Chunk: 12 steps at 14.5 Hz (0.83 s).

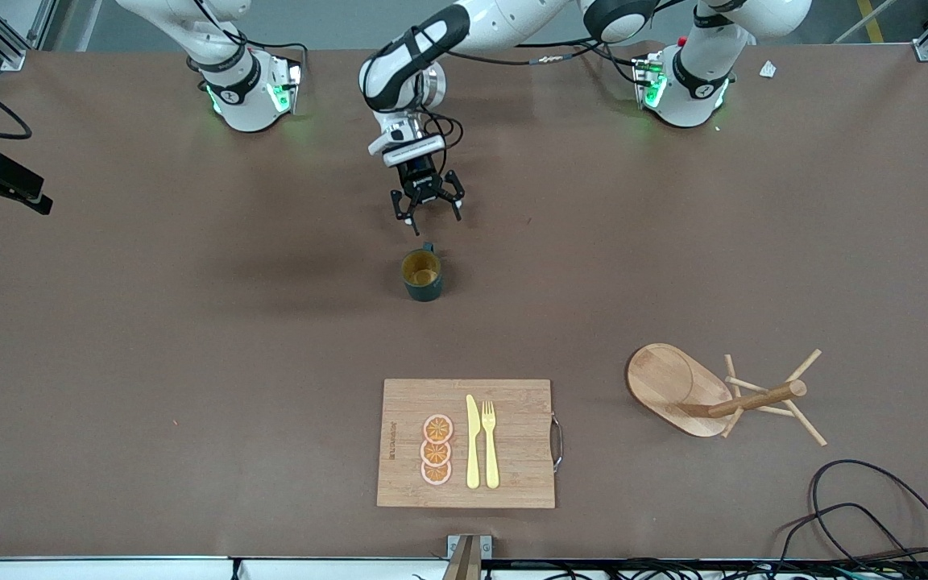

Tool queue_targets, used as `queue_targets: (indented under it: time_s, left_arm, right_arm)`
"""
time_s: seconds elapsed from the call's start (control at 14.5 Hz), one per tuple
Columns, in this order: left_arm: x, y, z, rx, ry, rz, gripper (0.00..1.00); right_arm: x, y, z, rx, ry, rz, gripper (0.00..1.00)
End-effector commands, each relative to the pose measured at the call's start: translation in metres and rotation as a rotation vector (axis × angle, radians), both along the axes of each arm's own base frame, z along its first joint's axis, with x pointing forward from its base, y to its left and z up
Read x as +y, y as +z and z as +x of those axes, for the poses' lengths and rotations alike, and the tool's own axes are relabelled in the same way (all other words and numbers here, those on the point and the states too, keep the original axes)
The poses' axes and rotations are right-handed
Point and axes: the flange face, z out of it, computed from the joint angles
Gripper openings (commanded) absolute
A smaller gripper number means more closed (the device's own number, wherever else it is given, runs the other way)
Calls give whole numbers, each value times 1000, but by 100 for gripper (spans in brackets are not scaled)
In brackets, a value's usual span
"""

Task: Transfer cup from left to right arm and place
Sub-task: 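Set the mug down, open the left gripper and raise it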

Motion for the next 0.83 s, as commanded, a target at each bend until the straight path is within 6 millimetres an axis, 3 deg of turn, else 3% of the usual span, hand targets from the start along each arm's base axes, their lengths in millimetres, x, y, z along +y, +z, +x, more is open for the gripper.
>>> queue_targets:
  time_s: [0.0,0.21,0.28,0.41,0.48,0.62,0.76]
  left_arm:
    - [-5,39,-14,40,68,-46,100]
    - [-10,111,-18,130,162,-134,100]
    - [-12,146,-18,165,185,-184,100]
    - [-10,202,-1,227,220,-287,100]
    - [-4,231,14,264,240,-324,100]
    - [15,289,49,368,273,-364,100]
    - [48,337,104,439,302,-393,100]
  right_arm:
    - [6,-8,-4,7,0,26,100]
    - [15,-18,-1,0,-101,89,100]
    - [18,-18,0,-8,-105,91,100]
    - [26,-23,3,-12,-107,112,100]
    - [29,-35,6,-18,-143,135,100]
    - [44,-39,10,-44,-181,158,100]
    - [65,-58,13,-38,-250,163,100]
